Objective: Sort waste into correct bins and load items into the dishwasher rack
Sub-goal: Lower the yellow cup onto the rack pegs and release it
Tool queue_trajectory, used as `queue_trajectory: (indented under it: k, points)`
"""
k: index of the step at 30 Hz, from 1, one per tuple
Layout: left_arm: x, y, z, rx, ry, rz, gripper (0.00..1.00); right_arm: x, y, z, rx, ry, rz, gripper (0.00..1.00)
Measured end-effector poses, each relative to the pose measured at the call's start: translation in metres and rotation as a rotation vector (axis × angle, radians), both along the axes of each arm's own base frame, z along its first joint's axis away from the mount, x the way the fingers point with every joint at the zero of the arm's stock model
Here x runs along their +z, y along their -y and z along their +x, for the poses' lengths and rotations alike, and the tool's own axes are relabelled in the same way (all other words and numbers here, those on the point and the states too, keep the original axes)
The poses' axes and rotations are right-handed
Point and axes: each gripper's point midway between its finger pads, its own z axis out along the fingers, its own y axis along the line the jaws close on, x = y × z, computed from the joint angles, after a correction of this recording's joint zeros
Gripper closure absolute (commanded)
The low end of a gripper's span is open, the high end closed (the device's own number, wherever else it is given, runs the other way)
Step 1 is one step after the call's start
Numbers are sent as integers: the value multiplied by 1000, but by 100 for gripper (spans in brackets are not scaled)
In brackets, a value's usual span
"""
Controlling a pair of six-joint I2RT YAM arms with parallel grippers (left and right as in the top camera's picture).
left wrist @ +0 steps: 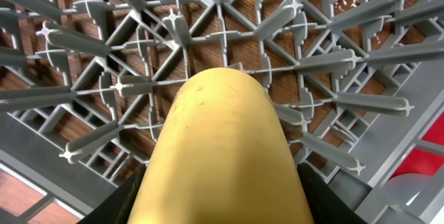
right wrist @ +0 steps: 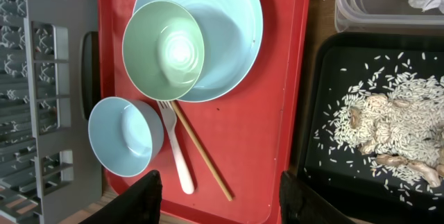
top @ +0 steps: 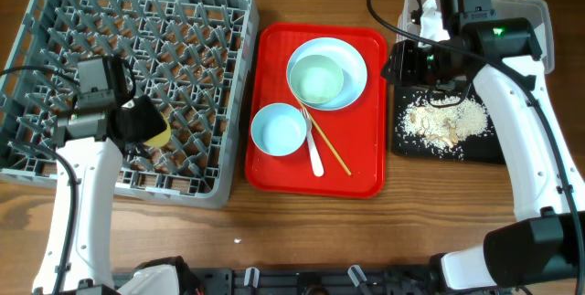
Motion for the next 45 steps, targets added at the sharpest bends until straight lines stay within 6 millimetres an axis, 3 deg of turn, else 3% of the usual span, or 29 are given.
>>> queue_trajectory:
  k: [12,14,16,18,31,35,42,45]
  points:
    - [-5,-12,-12,31,-33,70,95,0,0,0,0,-2,0,45]
    - [-5,-13,-12,32,-33,73,88,0,0,-1,0,-3,0,45]
    - [-5,-14,-12,33,-34,76,71,0,0,-1,0,-3,0,45]
    - [-5,-14,-13,34,-35,79,62,0,0,-1,0,-3,0,45]
    - [-12,-13,-17,33,-55,76,60,0,0,-1,0,-3,0,45]
    - [-24,-13,-16,31,-88,68,48,0,0,-1,0,-4,0,45]
    - [-45,-12,-16,26,-152,57,2,-1,0,-2,0,-7,-1,45]
    - [-48,-12,-15,22,-159,57,0,-1,0,-3,0,-12,-1,45]
